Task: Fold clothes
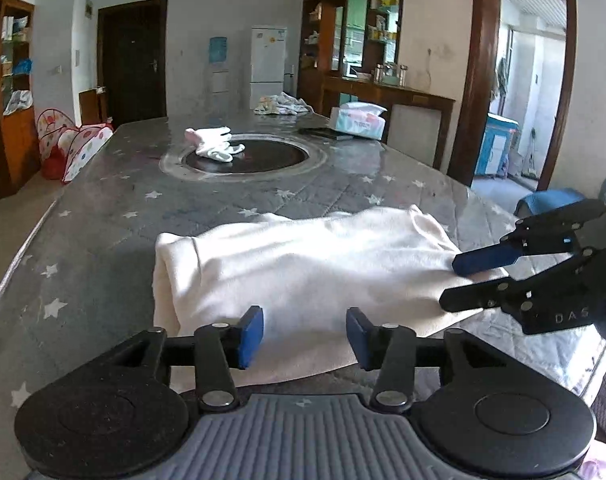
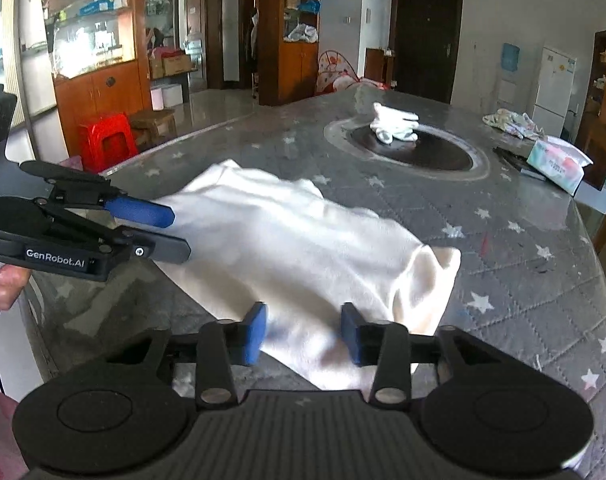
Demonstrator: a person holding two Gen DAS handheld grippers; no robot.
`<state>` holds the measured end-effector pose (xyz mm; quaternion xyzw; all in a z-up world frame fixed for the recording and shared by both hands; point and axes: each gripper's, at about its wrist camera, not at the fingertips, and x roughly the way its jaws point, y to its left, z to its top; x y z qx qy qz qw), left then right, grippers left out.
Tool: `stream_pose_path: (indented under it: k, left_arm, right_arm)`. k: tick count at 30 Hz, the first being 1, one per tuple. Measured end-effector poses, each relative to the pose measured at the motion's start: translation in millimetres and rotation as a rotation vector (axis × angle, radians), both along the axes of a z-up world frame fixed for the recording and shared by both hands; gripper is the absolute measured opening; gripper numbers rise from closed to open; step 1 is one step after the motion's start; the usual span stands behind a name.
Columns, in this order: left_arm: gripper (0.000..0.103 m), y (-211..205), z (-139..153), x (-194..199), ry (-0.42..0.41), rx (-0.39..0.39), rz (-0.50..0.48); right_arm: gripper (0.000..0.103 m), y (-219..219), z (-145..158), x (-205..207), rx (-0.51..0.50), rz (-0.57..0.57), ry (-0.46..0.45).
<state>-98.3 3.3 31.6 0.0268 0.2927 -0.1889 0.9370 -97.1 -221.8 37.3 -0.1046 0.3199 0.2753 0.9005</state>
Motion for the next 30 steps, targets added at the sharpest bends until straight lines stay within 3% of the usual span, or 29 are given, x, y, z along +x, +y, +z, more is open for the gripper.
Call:
stream_pose_path:
  k: [10,24,30]
  left_arm:
    - [0.070,2,-1,-6,0.023,-0.012,0.050]
    - [0.075,18,1,-10,0.036,-0.045,0.108]
    - [0.075,26,6,-10,0.045,-0.098,0.111]
  right_arm:
    - [0.063,7,-10,3,0.036,-0.016,0.007]
    - [0.070,16,-5,8,0.039,0.000,-0.010]
    - [0.071,18,-2,14,0.039,0.005,-0.014]
